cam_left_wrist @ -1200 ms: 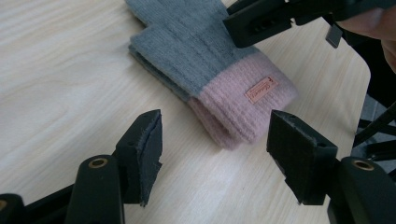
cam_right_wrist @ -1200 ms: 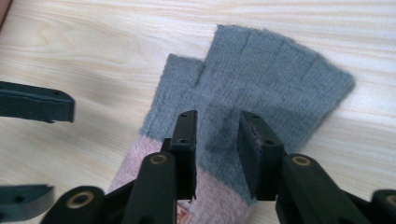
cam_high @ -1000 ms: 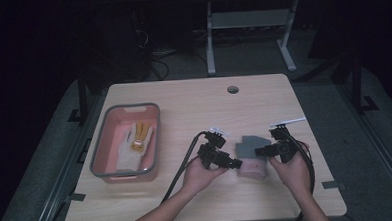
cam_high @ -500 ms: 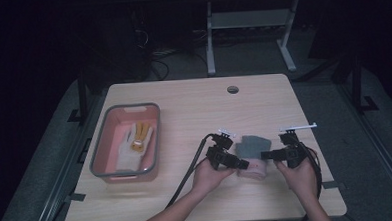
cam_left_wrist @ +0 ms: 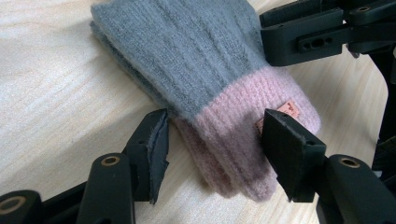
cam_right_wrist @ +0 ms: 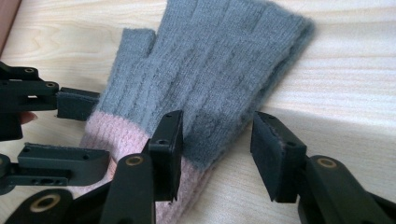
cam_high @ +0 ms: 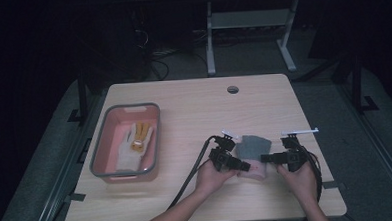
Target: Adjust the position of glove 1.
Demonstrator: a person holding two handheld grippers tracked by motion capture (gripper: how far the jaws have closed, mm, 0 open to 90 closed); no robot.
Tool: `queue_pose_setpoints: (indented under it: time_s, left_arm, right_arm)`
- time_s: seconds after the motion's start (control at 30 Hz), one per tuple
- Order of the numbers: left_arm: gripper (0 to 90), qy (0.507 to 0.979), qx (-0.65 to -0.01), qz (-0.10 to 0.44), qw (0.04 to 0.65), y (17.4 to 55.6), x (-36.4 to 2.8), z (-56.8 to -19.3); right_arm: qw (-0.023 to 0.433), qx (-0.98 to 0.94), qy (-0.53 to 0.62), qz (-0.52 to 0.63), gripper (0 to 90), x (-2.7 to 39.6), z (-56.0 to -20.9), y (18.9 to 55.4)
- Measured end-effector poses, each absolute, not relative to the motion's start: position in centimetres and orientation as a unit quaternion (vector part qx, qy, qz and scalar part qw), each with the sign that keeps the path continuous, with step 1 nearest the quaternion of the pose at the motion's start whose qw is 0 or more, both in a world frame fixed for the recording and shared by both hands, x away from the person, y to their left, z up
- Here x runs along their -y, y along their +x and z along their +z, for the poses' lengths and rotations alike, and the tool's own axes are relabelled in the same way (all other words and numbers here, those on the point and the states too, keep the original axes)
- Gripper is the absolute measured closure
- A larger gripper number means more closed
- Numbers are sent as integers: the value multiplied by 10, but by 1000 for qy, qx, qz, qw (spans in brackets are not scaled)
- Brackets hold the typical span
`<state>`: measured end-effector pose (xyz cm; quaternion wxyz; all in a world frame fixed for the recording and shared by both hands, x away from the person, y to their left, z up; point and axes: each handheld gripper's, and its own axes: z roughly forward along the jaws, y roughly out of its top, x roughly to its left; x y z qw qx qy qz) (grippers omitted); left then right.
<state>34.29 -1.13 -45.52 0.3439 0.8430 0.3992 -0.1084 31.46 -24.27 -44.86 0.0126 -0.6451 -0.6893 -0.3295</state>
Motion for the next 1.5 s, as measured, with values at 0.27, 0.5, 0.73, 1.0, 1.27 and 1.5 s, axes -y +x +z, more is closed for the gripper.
queue_pose_setpoints:
  time_s: [0.27, 0.5, 0.73, 1.0, 1.27, 1.5]
  left_arm:
    - [441, 839, -404, -130, 342, 347, 11, -458]
    - [449, 835, -410, -139, 340, 348, 12, -458]
    - [513, 817, -422, -184, 348, 354, 10, -463]
    - [656, 789, -429, -237, 372, 363, -1, -470]
    - [680, 793, -418, -230, 378, 362, -3, -466]
    - [684, 800, -409, -215, 382, 361, -11, -460]
  right_arm:
    - [35, 675, -652, -344, 537, 246, -457, 314]
    - [44, 666, -652, -360, 566, 248, -463, 312]
    - [84, 642, -657, -387, 648, 250, -470, 313]
    - [100, 640, -650, -399, 670, 252, -473, 313]
    - [102, 654, -640, -389, 741, 248, -467, 315]
    - [96, 674, -624, -383, 737, 239, -463, 318]
